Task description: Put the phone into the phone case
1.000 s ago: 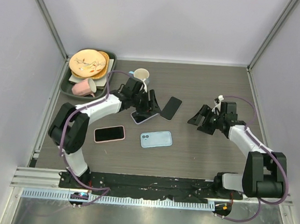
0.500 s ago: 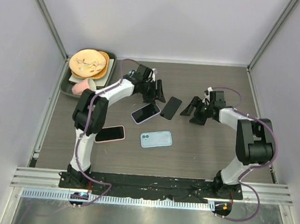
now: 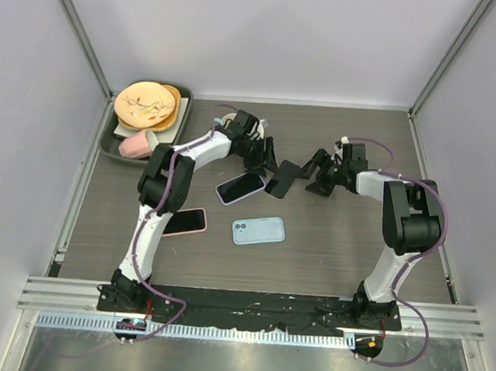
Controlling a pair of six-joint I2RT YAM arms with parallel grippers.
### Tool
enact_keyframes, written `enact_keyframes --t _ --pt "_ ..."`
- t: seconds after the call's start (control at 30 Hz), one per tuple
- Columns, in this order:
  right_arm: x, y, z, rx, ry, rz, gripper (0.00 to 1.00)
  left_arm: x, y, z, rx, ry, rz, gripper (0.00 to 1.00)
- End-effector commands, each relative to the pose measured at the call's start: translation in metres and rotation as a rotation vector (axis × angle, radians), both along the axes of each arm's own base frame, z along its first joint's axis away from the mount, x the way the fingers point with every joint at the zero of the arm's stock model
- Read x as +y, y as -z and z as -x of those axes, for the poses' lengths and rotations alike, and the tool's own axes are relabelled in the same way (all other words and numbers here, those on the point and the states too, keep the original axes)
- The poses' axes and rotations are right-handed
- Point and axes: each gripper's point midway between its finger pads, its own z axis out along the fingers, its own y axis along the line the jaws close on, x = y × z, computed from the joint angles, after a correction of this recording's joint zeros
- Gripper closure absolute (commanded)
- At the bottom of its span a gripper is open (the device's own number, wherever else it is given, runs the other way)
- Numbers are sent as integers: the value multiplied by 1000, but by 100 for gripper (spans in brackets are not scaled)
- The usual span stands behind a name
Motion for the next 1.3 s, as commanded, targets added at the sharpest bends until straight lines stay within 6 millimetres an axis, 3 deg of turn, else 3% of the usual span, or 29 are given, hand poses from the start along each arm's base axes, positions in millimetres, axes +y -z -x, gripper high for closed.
enact_keyframes --t 0.0,0.27,0.47,0.57,0.63,0.73,0.77,0.8,0.87,0.9,0.97,1.07,1.27 --pt "8 1 -10 -12 7 -31 25 -20 0 33 88 40 66 43" --pt "32 -1 -7 -21 -44 -72 26 -47 -7 86 131 28 204 48" --pt "43 -6 4 -27 -78 -94 27 -79 -31 107 98 29 397 49" --pt "41 -6 9 -28 -76 -83 27 -82 -36 112 87 32 429 50" --pt "37 -4 14 -24 -69 -68 28 -77 -37 113 68 21 435 50" --pt "29 -14 15 -50 -34 -47 27 -66 -46 112 15 26 395 50" --pt "25 -21 13 -73 -17 -37 28 -59 -40 113 3 29 343 49" --pt "20 -22 14 -77 -2 -32 27 -56 -51 112 -31 40 332 48" --pt "14 -25 14 -87 19 -21 27 -46 -49 115 -70 68 263 46" --pt "10 -31 14 -103 33 -16 27 -44 -62 114 -104 81 259 46" --pt "1 -36 13 -108 60 -7 27 -35 -65 116 -129 91 216 43" --pt "-5 -43 19 -114 70 3 27 -23 -82 106 -210 88 202 41" --pt "-8 -44 50 -67 50 12 27 6 -79 69 -205 50 120 39"
